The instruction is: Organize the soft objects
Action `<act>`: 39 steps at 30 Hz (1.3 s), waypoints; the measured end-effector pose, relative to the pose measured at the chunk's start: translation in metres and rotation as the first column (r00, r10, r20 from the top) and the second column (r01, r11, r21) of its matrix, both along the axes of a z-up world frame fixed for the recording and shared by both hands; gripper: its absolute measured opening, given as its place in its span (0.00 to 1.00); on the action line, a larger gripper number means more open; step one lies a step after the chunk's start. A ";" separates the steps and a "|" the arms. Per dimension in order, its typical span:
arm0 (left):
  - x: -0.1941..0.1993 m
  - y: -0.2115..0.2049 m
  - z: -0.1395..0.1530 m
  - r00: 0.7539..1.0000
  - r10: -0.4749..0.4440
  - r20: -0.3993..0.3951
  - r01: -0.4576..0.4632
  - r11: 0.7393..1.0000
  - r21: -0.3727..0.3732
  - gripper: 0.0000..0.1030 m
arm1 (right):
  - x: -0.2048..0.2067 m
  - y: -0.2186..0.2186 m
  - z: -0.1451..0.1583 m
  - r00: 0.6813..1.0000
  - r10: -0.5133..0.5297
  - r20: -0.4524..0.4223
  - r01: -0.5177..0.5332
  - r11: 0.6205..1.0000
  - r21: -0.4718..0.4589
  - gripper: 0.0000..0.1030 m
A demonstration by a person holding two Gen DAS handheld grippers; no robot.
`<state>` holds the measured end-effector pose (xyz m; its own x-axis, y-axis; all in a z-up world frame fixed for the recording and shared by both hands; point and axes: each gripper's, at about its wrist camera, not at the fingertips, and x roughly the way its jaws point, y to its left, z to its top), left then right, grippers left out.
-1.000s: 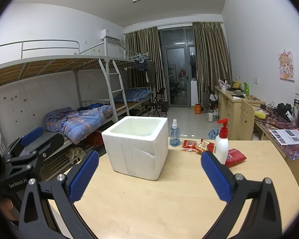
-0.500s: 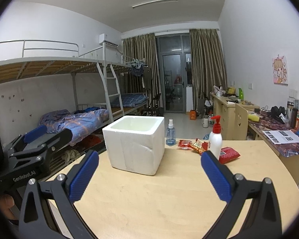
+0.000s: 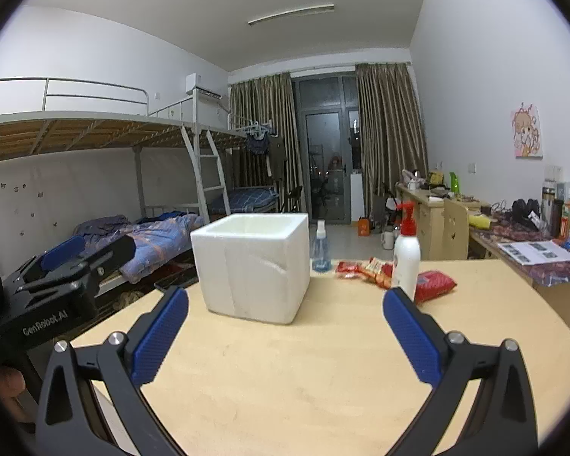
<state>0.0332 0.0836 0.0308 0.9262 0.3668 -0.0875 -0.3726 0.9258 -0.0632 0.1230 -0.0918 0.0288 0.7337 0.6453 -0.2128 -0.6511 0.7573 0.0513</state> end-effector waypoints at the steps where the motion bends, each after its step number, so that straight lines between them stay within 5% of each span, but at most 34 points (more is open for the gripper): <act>1: 0.000 0.000 -0.003 1.000 0.004 -0.002 -0.004 1.000 0.000 1.00 | 0.000 0.000 -0.002 1.000 0.005 -0.003 -0.005 1.000 -0.001 1.00; 13: 0.006 0.002 -0.032 0.999 0.002 -0.053 -0.004 1.000 -0.023 1.00 | -0.010 0.003 -0.023 0.999 0.035 0.031 -0.035 0.999 -0.008 1.00; 39: 0.004 0.006 -0.037 0.997 0.016 -0.078 -0.018 0.999 -0.034 1.00 | -0.009 0.005 -0.026 0.999 0.032 -0.013 -0.032 0.999 -0.008 1.00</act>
<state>0.0372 0.0896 -0.0065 0.9098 0.3780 -0.1714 -0.3933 0.9171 -0.0653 0.1141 -0.0866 0.0026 0.7103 0.6663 -0.2270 -0.6740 0.7368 0.0535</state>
